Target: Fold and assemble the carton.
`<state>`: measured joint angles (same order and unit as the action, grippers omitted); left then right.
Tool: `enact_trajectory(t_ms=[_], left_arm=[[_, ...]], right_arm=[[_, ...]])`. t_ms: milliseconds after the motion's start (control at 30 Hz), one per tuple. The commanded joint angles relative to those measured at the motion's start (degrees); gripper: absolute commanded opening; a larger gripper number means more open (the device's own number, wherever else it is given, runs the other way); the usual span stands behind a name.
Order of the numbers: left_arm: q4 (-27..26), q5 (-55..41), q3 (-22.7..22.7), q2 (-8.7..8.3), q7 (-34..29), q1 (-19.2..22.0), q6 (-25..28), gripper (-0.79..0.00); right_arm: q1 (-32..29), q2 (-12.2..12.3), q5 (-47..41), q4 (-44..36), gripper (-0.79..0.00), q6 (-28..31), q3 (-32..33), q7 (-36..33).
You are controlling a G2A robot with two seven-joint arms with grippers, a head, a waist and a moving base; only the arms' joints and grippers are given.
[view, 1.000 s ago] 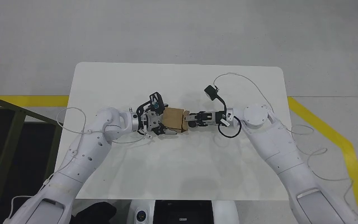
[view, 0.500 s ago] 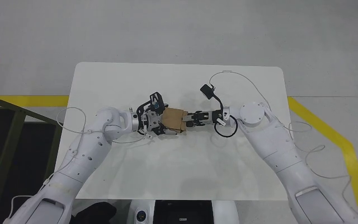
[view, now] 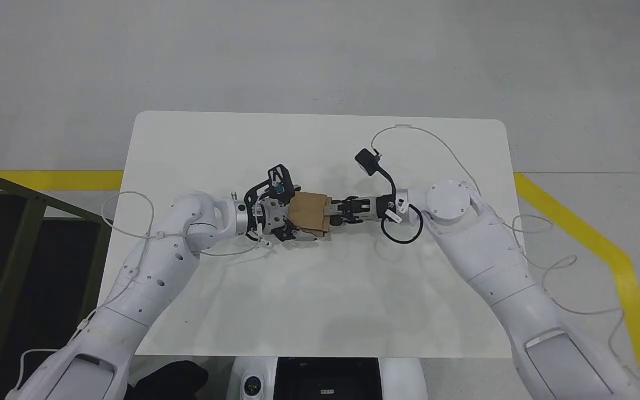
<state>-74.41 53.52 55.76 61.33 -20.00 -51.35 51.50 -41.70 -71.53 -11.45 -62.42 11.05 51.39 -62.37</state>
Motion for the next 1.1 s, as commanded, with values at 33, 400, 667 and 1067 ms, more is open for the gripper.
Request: enact_trajectory(t_ms=[33,400,667,1067], left_arm=[[0.1,0.0,0.0,0.00,0.0,0.0,-0.2,0.000],[0.2,0.0,0.0,0.01,0.0,0.0,-0.2,0.000],[0.2,0.0,0.0,0.01,0.1,-0.1,-0.3,0.000],[0.2,0.0,0.0,0.01,0.2,-0.1,-0.4,0.000]], right_arm=[[-0.4,0.3,-0.5,0.1,-0.570,0.4,0.9,-0.3],[-2.8,1.6,-0.1,-2.6,-0.770,-0.3,4.0,-1.6],[-4.4,2.0,1.4,-4.1,-0.785,-2.6,3.9,-2.1],[-3.1,1.0,1.4,-4.5,-0.785,-3.3,0.9,-1.9]])
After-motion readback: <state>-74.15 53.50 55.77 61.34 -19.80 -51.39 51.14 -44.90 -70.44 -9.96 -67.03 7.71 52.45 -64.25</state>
